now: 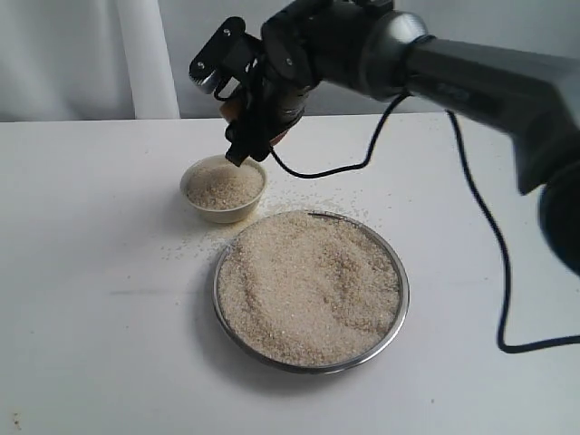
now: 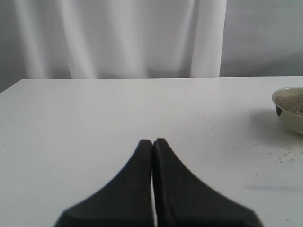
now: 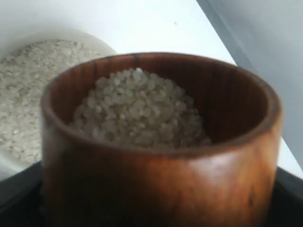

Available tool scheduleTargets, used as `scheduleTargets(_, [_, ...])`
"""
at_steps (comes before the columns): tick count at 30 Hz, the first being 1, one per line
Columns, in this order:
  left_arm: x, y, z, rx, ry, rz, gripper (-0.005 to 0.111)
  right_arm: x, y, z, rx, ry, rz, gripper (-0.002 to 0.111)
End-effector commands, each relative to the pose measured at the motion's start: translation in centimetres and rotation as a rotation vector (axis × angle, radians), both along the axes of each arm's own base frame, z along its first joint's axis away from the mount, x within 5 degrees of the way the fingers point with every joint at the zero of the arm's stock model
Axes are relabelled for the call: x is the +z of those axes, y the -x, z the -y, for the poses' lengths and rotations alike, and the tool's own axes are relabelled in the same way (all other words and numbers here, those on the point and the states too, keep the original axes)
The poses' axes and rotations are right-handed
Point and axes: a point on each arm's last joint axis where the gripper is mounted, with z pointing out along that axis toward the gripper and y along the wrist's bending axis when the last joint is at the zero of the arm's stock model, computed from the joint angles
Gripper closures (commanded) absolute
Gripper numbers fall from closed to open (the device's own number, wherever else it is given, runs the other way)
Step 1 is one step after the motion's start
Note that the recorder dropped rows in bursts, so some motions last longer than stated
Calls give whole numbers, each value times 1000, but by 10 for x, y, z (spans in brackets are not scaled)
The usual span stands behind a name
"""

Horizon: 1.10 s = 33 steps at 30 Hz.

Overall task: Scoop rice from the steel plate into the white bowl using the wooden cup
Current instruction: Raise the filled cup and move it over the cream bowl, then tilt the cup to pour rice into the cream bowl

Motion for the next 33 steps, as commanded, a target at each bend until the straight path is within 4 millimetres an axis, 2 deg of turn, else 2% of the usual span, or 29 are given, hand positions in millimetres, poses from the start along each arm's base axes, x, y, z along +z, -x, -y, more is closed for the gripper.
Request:
scheduleTargets(1, [0,0,0,-1,3,7,107,-3,-10,-16,-1,99,26,108])
scheduleTargets(5, [0,0,0,-1,3,7,107,-11,-9,-28,40,197,48,108])
scheduleTargets(10, [0,0,0,-1,3,7,107,-22,-7,-34,61,352,90,108])
scheduleTargets(18, [0,0,0,-1,3,7,107,-22,-1,-43,112,444,146,108])
scheduleTargets(26, [0,0,0,-1,3,7,107,-17,-1,-44,151,545,211,108])
scheduleTargets(33, [0,0,0,-1,3,7,107,-25,-3,-45,183,601,213,108])
